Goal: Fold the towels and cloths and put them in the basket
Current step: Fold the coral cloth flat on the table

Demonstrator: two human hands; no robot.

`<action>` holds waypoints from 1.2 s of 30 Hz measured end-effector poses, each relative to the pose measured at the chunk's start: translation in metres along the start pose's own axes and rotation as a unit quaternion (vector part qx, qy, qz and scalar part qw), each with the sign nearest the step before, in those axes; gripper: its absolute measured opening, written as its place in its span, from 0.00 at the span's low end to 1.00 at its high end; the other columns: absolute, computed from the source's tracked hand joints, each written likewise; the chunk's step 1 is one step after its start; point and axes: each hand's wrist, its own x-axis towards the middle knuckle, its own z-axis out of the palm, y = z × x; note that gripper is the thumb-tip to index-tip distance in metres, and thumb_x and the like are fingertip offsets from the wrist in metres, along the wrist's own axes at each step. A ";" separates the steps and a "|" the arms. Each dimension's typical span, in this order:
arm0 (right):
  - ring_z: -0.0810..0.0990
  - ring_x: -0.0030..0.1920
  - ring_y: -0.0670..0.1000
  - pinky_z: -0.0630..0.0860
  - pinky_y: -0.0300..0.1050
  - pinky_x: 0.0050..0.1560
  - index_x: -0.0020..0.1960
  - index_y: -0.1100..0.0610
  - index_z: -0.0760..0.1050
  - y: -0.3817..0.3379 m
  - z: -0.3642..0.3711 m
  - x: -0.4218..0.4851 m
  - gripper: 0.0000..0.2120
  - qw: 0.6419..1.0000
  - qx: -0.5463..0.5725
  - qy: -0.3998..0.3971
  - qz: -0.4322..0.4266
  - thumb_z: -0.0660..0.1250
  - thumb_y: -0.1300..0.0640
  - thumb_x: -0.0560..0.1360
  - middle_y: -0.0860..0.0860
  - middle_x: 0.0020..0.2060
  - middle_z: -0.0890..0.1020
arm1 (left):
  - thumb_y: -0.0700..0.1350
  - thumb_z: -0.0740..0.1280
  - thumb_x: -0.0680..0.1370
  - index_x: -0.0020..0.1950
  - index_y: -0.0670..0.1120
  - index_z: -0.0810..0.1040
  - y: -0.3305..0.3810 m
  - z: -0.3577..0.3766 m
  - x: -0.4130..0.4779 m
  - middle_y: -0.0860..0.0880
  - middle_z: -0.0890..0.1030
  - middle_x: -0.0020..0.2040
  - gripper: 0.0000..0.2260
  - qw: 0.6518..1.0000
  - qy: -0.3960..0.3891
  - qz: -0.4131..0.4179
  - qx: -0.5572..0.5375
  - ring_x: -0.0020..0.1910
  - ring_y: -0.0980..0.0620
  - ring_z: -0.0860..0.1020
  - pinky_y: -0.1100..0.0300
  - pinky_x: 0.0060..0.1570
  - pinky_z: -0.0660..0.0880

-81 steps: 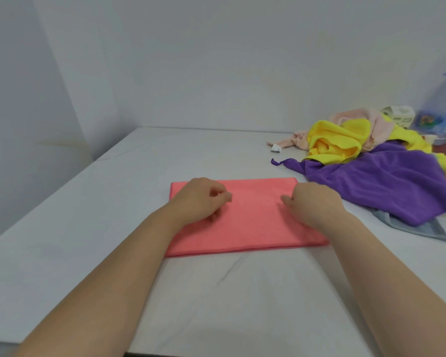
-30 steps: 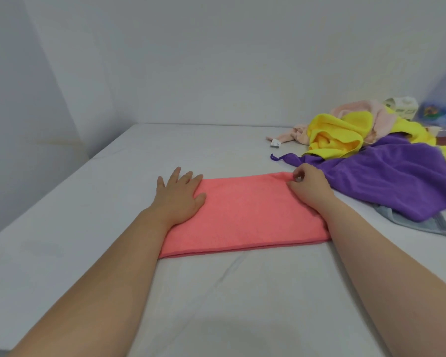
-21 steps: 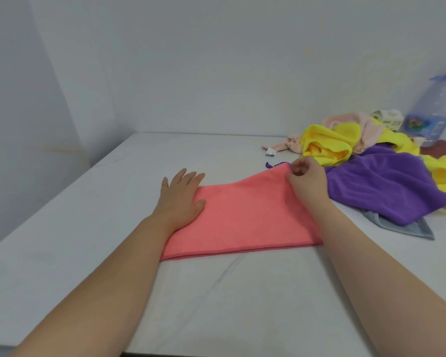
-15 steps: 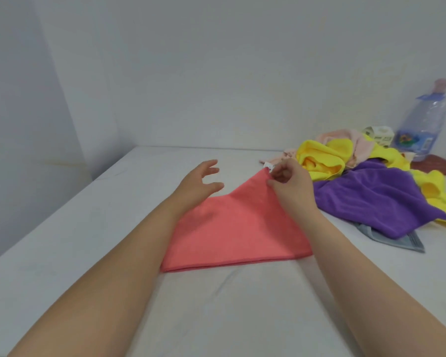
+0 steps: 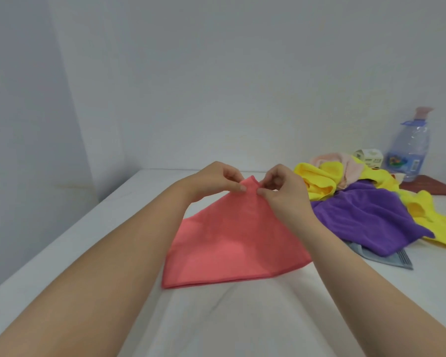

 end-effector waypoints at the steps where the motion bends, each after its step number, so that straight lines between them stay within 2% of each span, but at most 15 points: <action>1: 0.75 0.32 0.41 0.71 0.30 0.36 0.35 0.51 0.68 -0.002 -0.001 0.000 0.20 1.000 -0.001 -0.001 -0.001 0.69 0.74 0.65 0.46 0.32 0.77 | 0.38 0.70 0.74 0.47 0.41 0.82 0.003 0.001 -0.001 0.48 0.82 0.42 0.04 1.000 0.011 0.002 0.012 0.42 0.55 0.79 0.62 0.50 0.75; 3: 0.76 0.33 0.41 0.71 0.29 0.35 0.38 0.50 0.70 -0.003 -0.002 -0.002 0.18 1.000 -0.010 -0.013 0.011 0.70 0.72 0.66 0.46 0.33 0.78 | 0.37 0.69 0.74 0.44 0.43 0.81 0.006 0.004 -0.002 0.49 0.81 0.39 0.02 0.997 0.049 0.014 0.053 0.39 0.56 0.77 0.65 0.43 0.73; 7: 0.74 0.32 0.44 0.66 0.31 0.30 0.46 0.50 0.73 -0.002 -0.003 -0.005 0.12 0.991 -0.106 -0.059 0.055 0.72 0.62 0.67 0.46 0.31 0.76 | 0.39 0.67 0.74 0.42 0.45 0.80 0.010 0.008 -0.003 0.47 0.80 0.38 0.04 0.982 0.135 0.036 0.127 0.38 0.52 0.76 0.60 0.41 0.72; 10: 0.74 0.33 0.48 0.64 0.36 0.29 0.38 0.53 0.75 0.002 -0.009 -0.005 0.06 0.965 -0.219 -0.124 0.078 0.72 0.55 0.67 0.46 0.30 0.75 | 0.40 0.67 0.75 0.43 0.48 0.79 0.016 0.002 -0.006 0.50 0.80 0.39 0.04 0.964 0.218 0.043 0.145 0.40 0.52 0.76 0.59 0.43 0.72; 13: 0.72 0.27 0.48 0.65 0.36 0.23 0.40 0.59 0.79 0.006 -0.021 0.001 0.07 0.933 -0.283 -0.180 0.133 0.71 0.55 0.68 0.50 0.27 0.74 | 0.42 0.66 0.76 0.44 0.49 0.78 0.021 -0.011 -0.010 0.51 0.80 0.40 0.03 0.947 0.277 0.045 0.159 0.43 0.52 0.76 0.59 0.45 0.72; 14: 0.70 0.27 0.48 0.66 0.38 0.24 0.40 0.61 0.79 0.007 -0.026 0.003 0.08 0.933 -0.278 -0.175 0.147 0.72 0.56 0.68 0.51 0.27 0.73 | 0.42 0.66 0.76 0.44 0.49 0.78 0.021 -0.015 -0.012 0.51 0.80 0.41 0.02 0.941 0.293 0.049 0.159 0.43 0.51 0.77 0.59 0.46 0.72; 16: 0.71 0.31 0.50 0.66 0.40 0.34 0.40 0.65 0.79 0.012 -0.032 0.009 0.08 0.957 -0.195 -0.116 0.181 0.73 0.59 0.68 0.53 0.30 0.74 | 0.43 0.66 0.75 0.44 0.49 0.78 0.022 -0.022 -0.016 0.50 0.80 0.42 0.02 0.933 0.326 0.059 0.142 0.43 0.51 0.77 0.59 0.44 0.72; 18: 0.74 0.35 0.51 0.70 0.43 0.38 0.42 0.66 0.79 0.012 -0.035 0.012 0.06 0.970 0.000 -0.058 0.238 0.73 0.63 0.69 0.56 0.34 0.77 | 0.43 0.66 0.76 0.43 0.49 0.78 0.025 -0.028 -0.020 0.51 0.80 0.40 0.02 0.928 0.351 0.061 0.106 0.41 0.53 0.77 0.62 0.41 0.70; 20: 0.77 0.37 0.51 0.76 0.41 0.37 0.43 0.62 0.78 0.008 -0.032 0.013 0.01 0.942 0.192 -0.027 0.273 0.69 0.67 0.73 0.56 0.36 0.80 | 0.42 0.67 0.75 0.42 0.50 0.78 0.029 -0.032 -0.025 0.53 0.79 0.38 0.04 0.927 0.365 0.060 0.055 0.38 0.56 0.76 0.64 0.38 0.69; 22: 0.80 0.35 0.49 0.79 0.39 0.34 0.44 0.60 0.77 0.003 -0.030 0.017 0.04 0.924 0.283 0.004 0.258 0.66 0.66 0.75 0.52 0.33 0.83 | 0.41 0.67 0.75 0.39 0.51 0.78 0.035 -0.034 -0.029 0.53 0.79 0.35 0.06 0.926 0.373 0.060 -0.014 0.34 0.57 0.76 0.64 0.37 0.70; 27: 0.82 0.34 0.47 0.80 0.43 0.39 0.47 0.59 0.78 -0.017 -0.026 0.034 0.03 0.914 0.349 0.047 0.201 0.66 0.63 0.76 0.50 0.34 0.84 | 0.39 0.68 0.74 0.37 0.47 0.79 0.046 -0.041 -0.038 0.51 0.77 0.35 0.07 0.909 0.371 0.049 -0.183 0.33 0.54 0.74 0.61 0.36 0.70; 31: 0.81 0.35 0.50 0.79 0.45 0.43 0.45 0.59 0.79 -0.033 -0.028 0.046 0.03 0.909 0.368 0.043 0.189 0.66 0.62 0.76 0.52 0.34 0.84 | 0.38 0.66 0.76 0.40 0.43 0.77 0.052 -0.048 -0.042 0.49 0.76 0.34 0.04 0.886 0.305 -0.010 -0.349 0.31 0.54 0.74 0.63 0.29 0.71; 33: 0.80 0.34 0.49 0.79 0.43 0.41 0.43 0.59 0.79 -0.036 -0.028 0.052 0.03 0.909 0.359 0.036 0.210 0.67 0.62 0.75 0.52 0.33 0.84 | 0.38 0.66 0.76 0.44 0.41 0.77 0.048 -0.052 -0.039 0.48 0.76 0.34 0.01 0.869 0.281 -0.057 -0.403 0.31 0.53 0.74 0.63 0.29 0.72; 36: 0.79 0.35 0.51 0.78 0.45 0.41 0.42 0.60 0.78 -0.033 -0.028 0.062 0.03 0.906 0.316 0.018 0.281 0.69 0.61 0.73 0.54 0.35 0.83 | 0.38 0.66 0.76 0.46 0.40 0.76 0.034 -0.058 -0.032 0.47 0.75 0.34 0.01 0.866 0.265 -0.101 -0.412 0.30 0.53 0.73 0.62 0.31 0.72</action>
